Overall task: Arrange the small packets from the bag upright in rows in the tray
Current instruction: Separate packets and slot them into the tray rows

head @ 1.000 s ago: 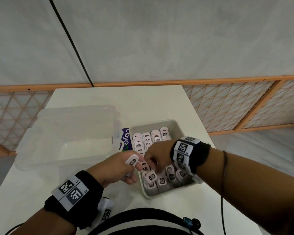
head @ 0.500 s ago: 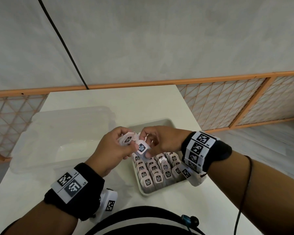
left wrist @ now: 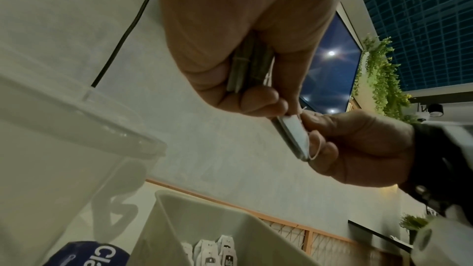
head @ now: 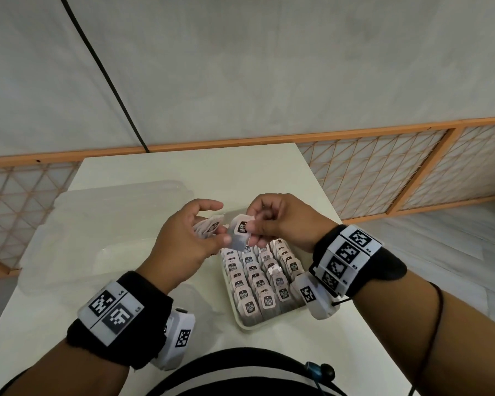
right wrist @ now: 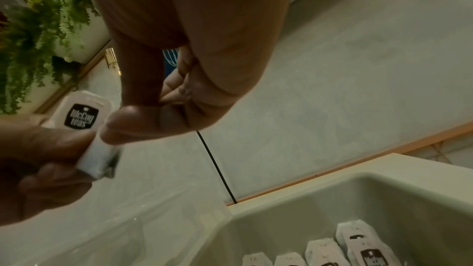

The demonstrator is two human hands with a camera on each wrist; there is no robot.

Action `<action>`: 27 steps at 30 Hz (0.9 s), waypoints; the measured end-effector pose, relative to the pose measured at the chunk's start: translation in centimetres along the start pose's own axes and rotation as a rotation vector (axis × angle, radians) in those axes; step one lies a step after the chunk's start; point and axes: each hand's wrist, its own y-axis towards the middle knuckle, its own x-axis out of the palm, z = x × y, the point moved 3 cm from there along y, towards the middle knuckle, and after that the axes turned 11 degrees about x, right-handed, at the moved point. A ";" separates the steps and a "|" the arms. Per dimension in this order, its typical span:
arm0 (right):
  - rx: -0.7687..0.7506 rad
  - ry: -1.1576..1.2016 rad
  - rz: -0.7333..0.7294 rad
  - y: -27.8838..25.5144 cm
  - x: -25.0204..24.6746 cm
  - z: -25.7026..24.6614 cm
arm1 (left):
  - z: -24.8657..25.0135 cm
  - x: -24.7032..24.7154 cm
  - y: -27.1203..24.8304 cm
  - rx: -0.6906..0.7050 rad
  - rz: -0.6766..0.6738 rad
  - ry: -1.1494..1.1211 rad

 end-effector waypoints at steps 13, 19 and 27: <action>-0.064 -0.306 0.095 -0.6 0.1 -1.0 | -0.1 0.2 -0.1 0.036 0.009 0.011; -0.022 -0.400 -0.005 0.2 1.4 -0.6 | -1.1 0.8 -0.1 0.030 -0.016 0.023; 0.322 -1.267 -0.336 3.4 2.6 4.3 | -5.0 1.7 -0.8 -0.132 -0.205 0.246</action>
